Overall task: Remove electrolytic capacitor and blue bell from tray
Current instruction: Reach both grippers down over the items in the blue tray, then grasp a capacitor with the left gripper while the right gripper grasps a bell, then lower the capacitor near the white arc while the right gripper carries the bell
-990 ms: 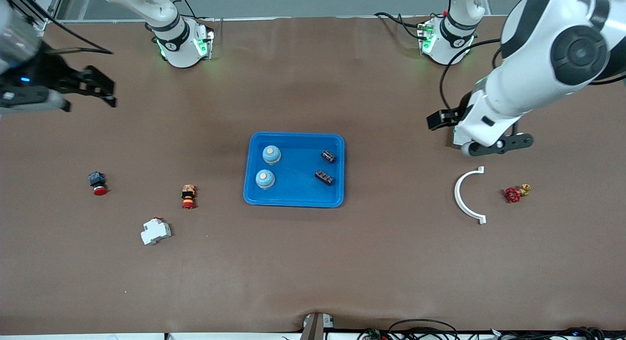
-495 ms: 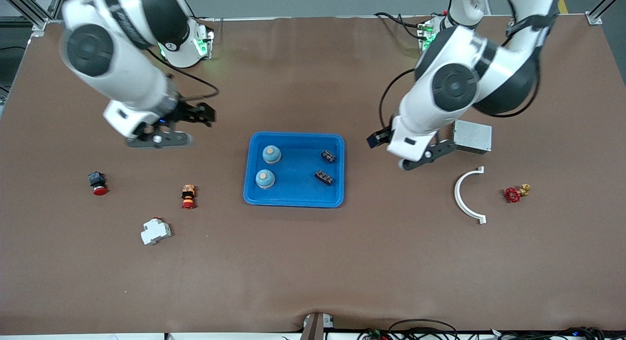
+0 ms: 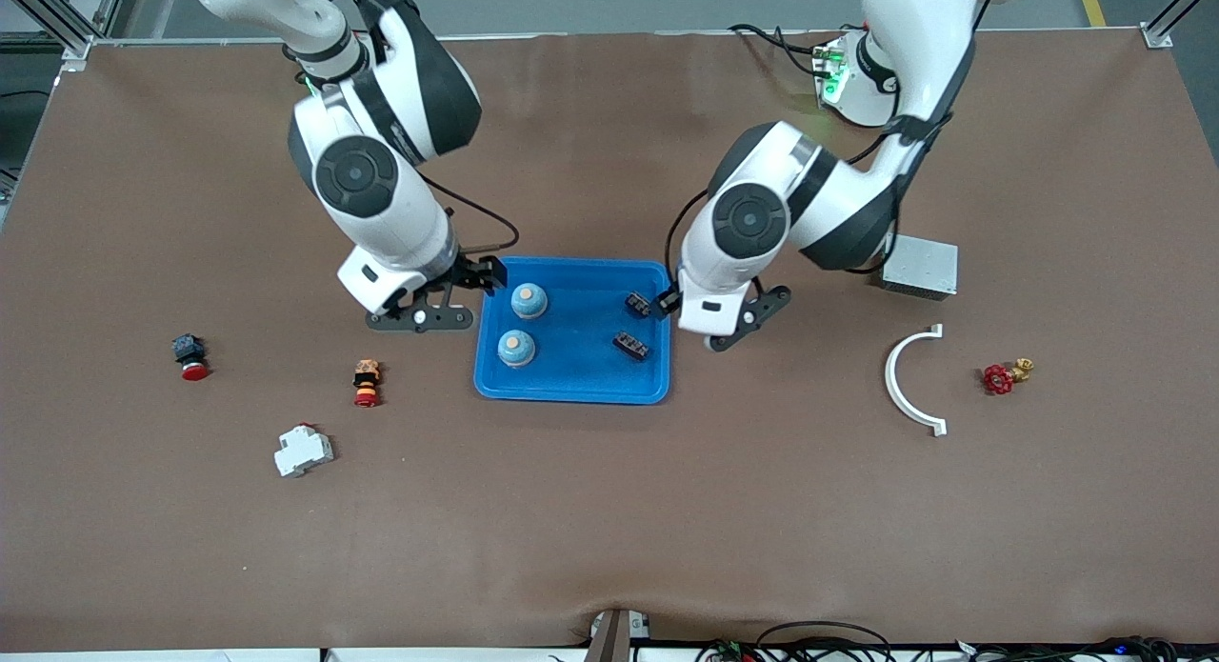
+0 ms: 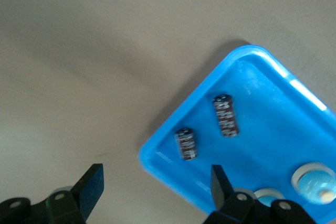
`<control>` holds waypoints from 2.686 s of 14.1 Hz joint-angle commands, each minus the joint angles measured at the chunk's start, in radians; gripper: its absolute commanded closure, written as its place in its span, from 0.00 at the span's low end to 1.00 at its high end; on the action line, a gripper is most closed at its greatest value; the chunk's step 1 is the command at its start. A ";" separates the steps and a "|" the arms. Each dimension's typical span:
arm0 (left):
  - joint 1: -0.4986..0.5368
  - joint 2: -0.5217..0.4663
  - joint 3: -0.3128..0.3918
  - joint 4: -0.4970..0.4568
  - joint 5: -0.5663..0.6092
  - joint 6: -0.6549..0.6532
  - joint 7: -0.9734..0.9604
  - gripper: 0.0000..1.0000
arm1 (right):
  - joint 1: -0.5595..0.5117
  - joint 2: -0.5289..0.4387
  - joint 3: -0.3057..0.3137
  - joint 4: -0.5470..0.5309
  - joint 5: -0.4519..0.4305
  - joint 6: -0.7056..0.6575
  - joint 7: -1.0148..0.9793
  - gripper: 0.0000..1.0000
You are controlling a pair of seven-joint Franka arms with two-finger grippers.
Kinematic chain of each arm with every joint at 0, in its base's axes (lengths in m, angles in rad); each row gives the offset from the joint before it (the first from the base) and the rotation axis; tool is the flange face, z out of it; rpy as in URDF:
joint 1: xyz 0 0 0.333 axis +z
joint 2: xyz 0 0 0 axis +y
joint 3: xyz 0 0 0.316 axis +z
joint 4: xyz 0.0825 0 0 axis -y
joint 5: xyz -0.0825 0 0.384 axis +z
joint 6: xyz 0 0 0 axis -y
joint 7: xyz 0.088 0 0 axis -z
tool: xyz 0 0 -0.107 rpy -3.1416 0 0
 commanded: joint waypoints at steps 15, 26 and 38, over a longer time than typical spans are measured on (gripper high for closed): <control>-0.155 0.270 0.012 0.016 0.191 0.235 -0.407 0.61 | 0.133 0.181 -0.009 -0.168 0.011 0.321 0.113 0.00; -0.033 0.088 0.011 0.017 0.239 -0.015 -0.272 1.00 | 0.162 0.201 -0.003 -0.193 0.023 0.329 0.122 0.00; 0.260 -0.025 0.003 -0.147 0.303 -0.134 -0.003 1.00 | 0.176 0.226 -0.003 -0.233 0.076 0.401 0.120 0.00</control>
